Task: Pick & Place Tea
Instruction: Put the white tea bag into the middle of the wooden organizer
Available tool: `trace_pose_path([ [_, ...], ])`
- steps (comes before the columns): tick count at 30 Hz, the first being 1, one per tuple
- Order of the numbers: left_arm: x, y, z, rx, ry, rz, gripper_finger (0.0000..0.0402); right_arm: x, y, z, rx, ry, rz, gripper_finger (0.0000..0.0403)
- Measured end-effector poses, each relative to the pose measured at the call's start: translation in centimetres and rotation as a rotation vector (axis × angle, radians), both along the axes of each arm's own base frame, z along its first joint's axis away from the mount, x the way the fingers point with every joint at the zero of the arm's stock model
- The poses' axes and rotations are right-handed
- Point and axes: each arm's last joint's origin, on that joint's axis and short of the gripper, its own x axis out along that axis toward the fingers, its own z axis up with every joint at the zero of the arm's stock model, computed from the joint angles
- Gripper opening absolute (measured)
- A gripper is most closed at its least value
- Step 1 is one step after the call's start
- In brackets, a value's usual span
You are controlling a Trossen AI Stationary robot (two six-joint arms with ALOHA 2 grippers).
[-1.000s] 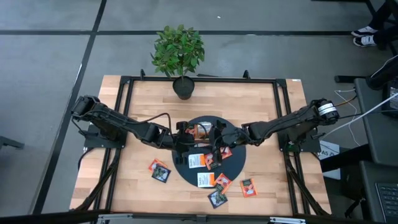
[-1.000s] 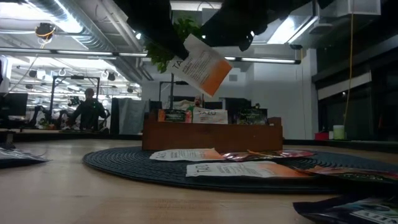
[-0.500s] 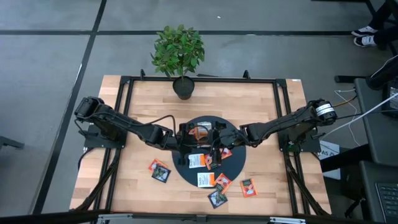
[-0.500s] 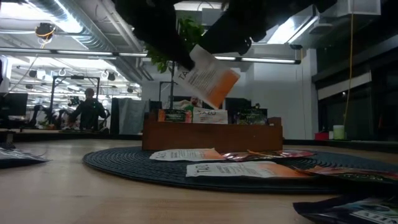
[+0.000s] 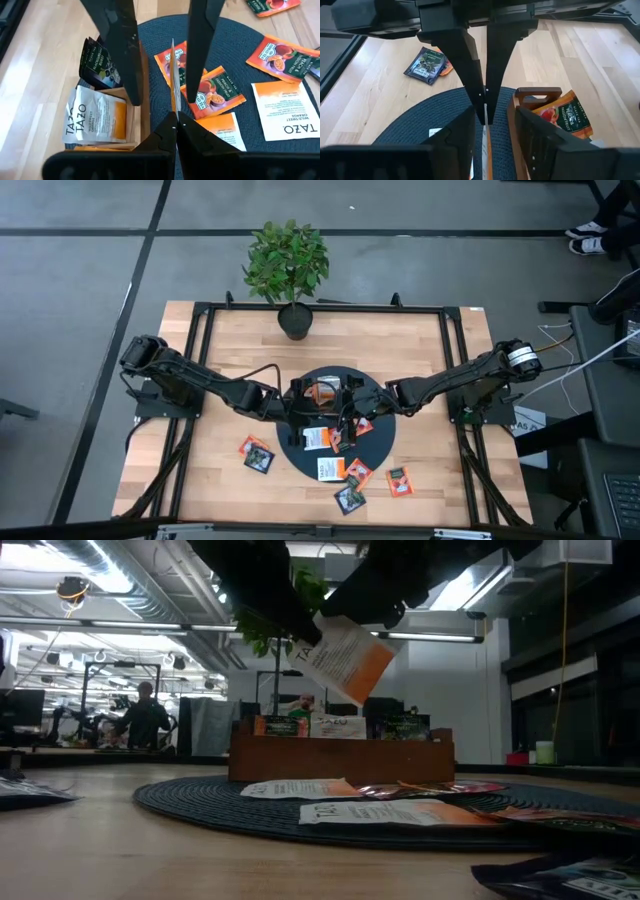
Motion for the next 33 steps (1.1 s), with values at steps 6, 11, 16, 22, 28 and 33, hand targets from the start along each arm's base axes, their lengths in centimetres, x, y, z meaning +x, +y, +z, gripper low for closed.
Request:
trace_pose_path([
  [6, 0.02, 0.04, 0.01, 0.005, -0.003, 0.006, 0.0003, 0.00, 0.00, -0.01, 0.000, 0.001, 0.000, 0.0080],
  [11, 0.04, 0.09, 0.05, 0.017, -0.010, 0.019, 0.0003, -0.02, 0.02, 0.01, 0.005, 0.002, 0.006, 0.0039],
  [16, 0.04, 0.09, 0.05, 0.017, -0.010, 0.019, 0.0003, -0.10, 0.00, -0.10, 0.002, 0.015, 0.006, 0.0007],
  [22, 0.04, 0.09, 0.05, 0.016, -0.010, 0.018, 0.0003, -0.14, 0.11, -0.16, 0.022, 0.027, 0.043, 0.0005],
  [28, 0.03, 0.08, 0.04, 0.015, -0.008, 0.016, 0.0020, -0.19, 0.13, -0.23, 0.013, 0.036, 0.058, 0.0003],
  [33, -0.05, -0.27, 0.04, 0.008, -0.007, 0.001, 0.0062, -0.19, 0.14, -0.23, 0.003, 0.035, 0.063, 0.0002],
])
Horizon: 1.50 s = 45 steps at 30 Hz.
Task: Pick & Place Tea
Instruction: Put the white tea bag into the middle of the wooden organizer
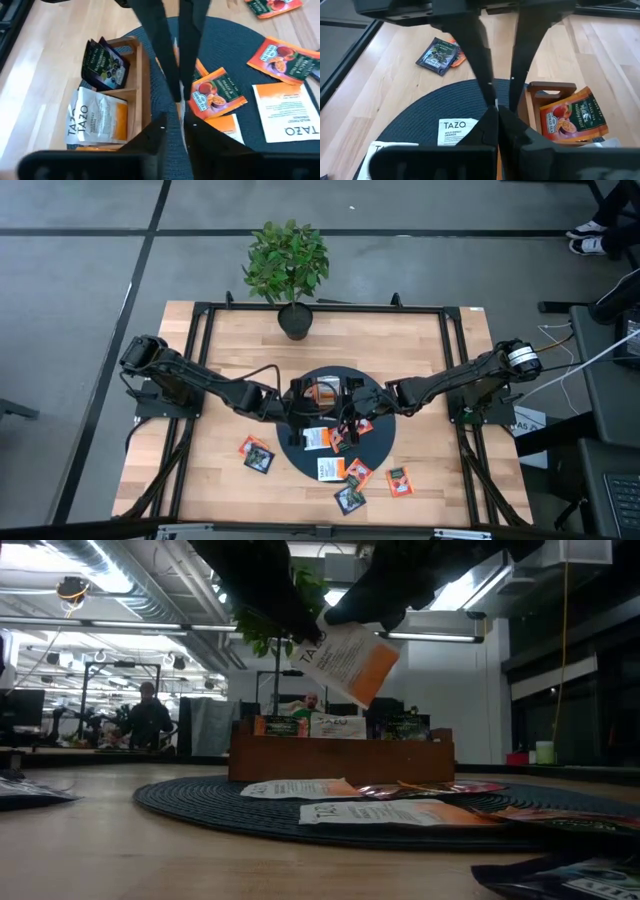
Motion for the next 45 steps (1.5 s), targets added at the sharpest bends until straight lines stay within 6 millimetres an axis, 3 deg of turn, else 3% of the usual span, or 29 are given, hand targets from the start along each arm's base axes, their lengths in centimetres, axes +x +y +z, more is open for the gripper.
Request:
trace_pose_path([
  [5, -0.5, -0.5, 0.4, -0.005, 0.004, -0.024, 0.0108, 0.0, 0.0, 0.0, -0.003, -0.001, -0.003, 0.0002],
  [10, -1.9, -0.8, 2.4, -0.035, -0.025, -0.072, 0.0132, 0.0, 0.0, 0.0, -0.006, 0.004, -0.004, 0.0002],
  [15, -4.2, -0.7, 4.9, -0.055, -0.052, -0.086, 0.0131, -0.1, -0.1, 0.0, -0.016, 0.000, -0.012, 0.0001],
  [19, -6.0, -0.4, 6.0, -0.028, -0.082, -0.071, 0.0107, -0.4, -0.3, 0.9, -0.071, -0.031, -0.040, 0.0001],
  [27, -8.5, -0.1, 4.2, -0.096, -0.154, -0.064, 0.0009, -1.4, -0.7, 2.9, -0.109, -0.084, -0.033, 0.0000],
  [45, -9.8, 0.2, 0.3, -0.137, -0.269, -0.079, 0.0003, -2.9, -3.1, -0.7, -0.072, -0.394, -0.096, 0.0000],
])
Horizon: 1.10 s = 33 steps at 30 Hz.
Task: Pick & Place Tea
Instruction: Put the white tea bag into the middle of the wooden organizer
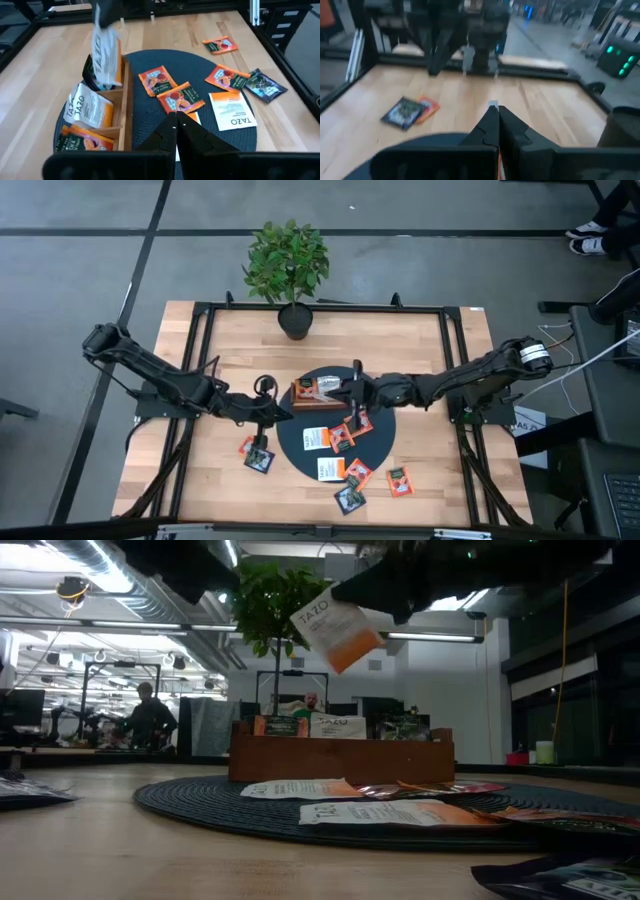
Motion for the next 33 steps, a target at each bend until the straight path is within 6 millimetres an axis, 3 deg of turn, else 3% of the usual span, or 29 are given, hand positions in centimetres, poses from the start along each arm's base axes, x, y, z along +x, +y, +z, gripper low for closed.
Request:
trace_pose_path([
  [6, -0.3, 0.2, -1.7, -0.031, -0.079, 0.002, 0.0003, -1.4, -0.9, -0.9, 0.028, -0.155, 0.041, 0.0000],
  [13, -0.5, 0.7, -2.8, -0.079, -0.143, -0.030, 0.0004, -2.4, -1.4, -2.2, 0.037, -0.195, 0.036, 0.0000],
  [33, -0.4, 0.7, -2.6, -0.101, -0.162, -0.038, 0.0004, -0.5, -3.2, -8.2, 0.142, -0.249, -0.061, 0.0000],
])
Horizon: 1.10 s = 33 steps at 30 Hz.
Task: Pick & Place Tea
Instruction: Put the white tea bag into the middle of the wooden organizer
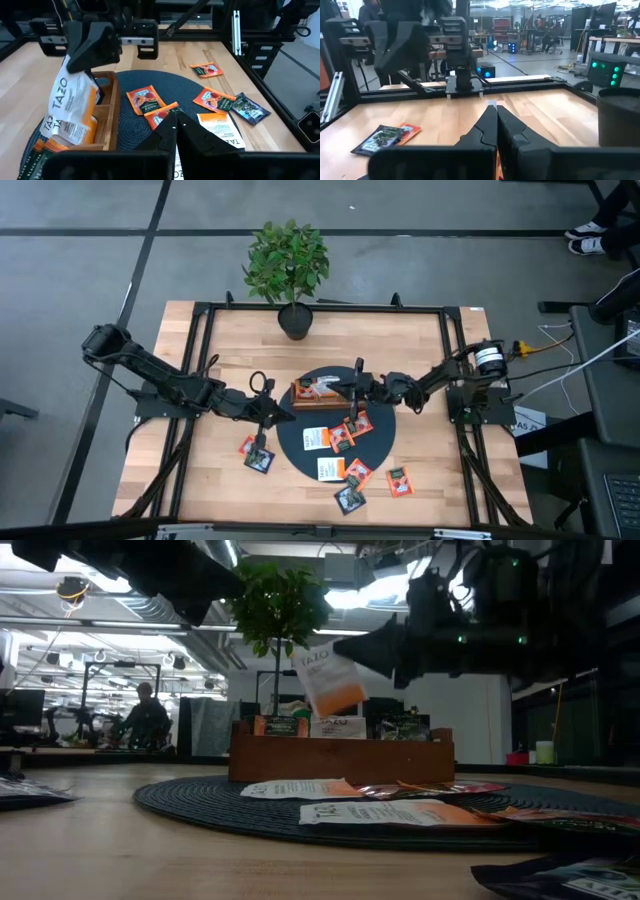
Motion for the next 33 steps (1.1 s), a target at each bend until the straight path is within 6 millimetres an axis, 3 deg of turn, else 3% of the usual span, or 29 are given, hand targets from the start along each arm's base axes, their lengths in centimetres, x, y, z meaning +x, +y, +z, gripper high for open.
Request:
trace_pose_path([
  [16, 0.0, 0.0, 0.0, -0.001, 0.000, -0.003, 0.0007, 0.2, -0.2, -2.4, 0.042, 0.053, -0.034, 0.0000],
  [33, 0.0, 0.0, 0.0, -0.002, 0.000, -0.002, 0.0006, 1.0, -0.1, -2.8, 0.039, 0.090, -0.036, 0.0000],
])
